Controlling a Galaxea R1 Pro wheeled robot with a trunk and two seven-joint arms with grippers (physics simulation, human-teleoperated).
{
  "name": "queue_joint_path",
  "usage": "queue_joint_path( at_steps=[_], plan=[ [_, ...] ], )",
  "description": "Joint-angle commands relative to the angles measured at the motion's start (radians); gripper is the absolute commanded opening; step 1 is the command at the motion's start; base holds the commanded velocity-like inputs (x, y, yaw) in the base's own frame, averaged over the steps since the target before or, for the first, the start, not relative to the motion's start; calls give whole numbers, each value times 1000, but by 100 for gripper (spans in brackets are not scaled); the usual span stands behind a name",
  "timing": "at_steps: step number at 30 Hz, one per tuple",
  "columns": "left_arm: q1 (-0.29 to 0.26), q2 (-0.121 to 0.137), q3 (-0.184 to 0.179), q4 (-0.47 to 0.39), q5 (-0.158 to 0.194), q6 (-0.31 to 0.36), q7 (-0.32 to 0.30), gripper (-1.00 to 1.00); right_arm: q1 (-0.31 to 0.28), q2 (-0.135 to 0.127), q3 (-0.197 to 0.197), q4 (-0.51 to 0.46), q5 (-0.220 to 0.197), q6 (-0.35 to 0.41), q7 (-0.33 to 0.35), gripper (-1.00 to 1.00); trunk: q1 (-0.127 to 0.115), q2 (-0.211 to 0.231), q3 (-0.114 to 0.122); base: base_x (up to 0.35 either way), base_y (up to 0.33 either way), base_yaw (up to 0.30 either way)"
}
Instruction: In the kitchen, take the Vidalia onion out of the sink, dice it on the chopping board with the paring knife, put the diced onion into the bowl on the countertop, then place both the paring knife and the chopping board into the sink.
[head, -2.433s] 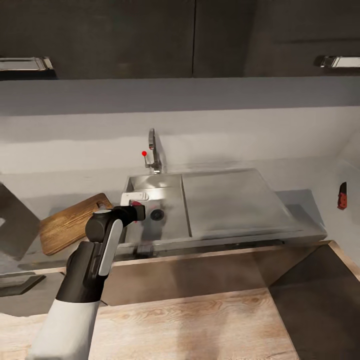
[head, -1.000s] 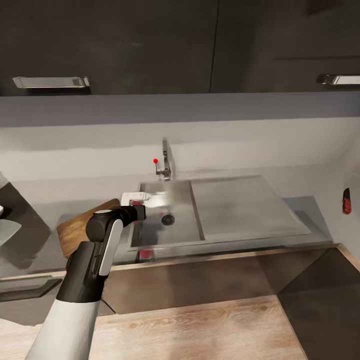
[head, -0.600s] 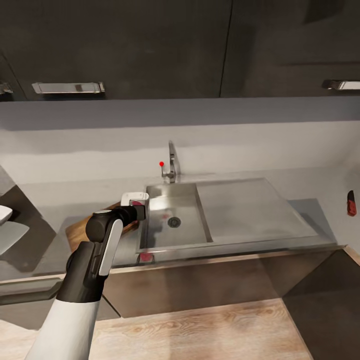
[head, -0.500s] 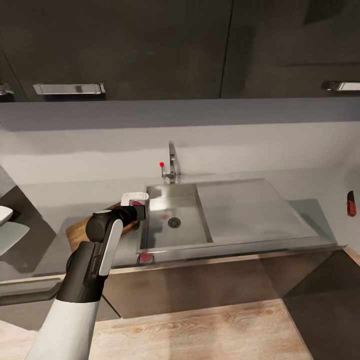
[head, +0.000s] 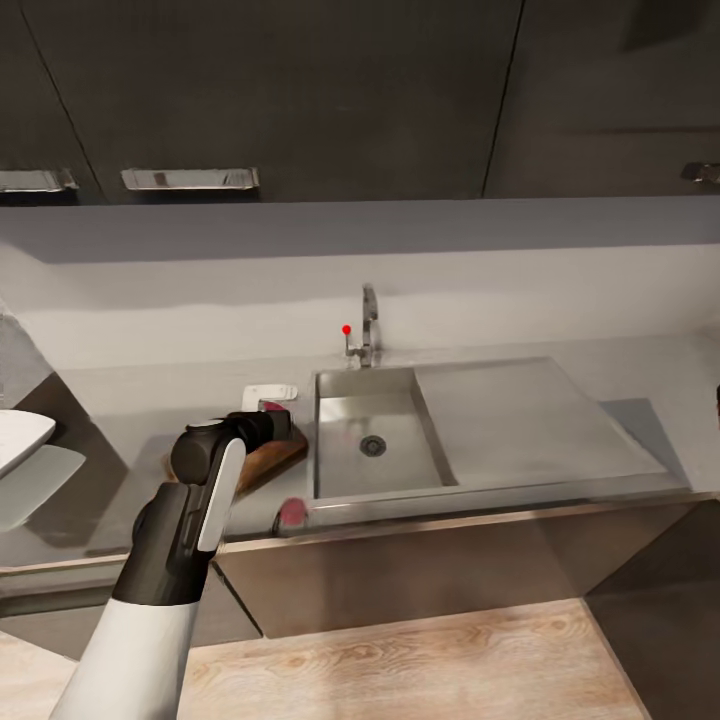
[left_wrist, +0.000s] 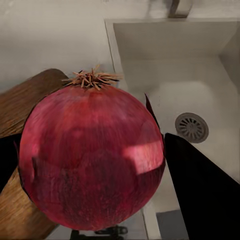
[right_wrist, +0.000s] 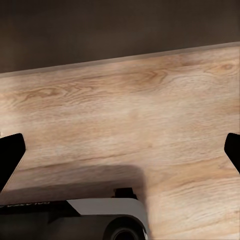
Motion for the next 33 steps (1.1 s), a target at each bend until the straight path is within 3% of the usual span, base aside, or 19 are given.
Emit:
queue_joint_path(
  at_steps=[1, 9, 25, 33],
  plan=[
    [-1, 0, -1, -1, 10, 4, 10, -100, 0, 0, 1, 0, 0, -2, -4, 100, 1, -2, -2, 0, 277, 0],
    [-1, 2, -3, -1, 10, 3, 10, -100, -1, 0, 1, 0, 0, -2, -4, 100, 1, -2, -2, 0, 240, 0],
    [1, 4, -3, 2, 10, 2, 10, -100, 0, 0, 1, 0, 0, -1, -4, 100, 1, -2, -3, 3, 19, 0],
    [2, 5, -6, 2, 10, 2, 10, -100, 0, 0, 1, 0, 0, -1, -4, 100, 1, -2, -12, 93, 203, 0]
  ],
)
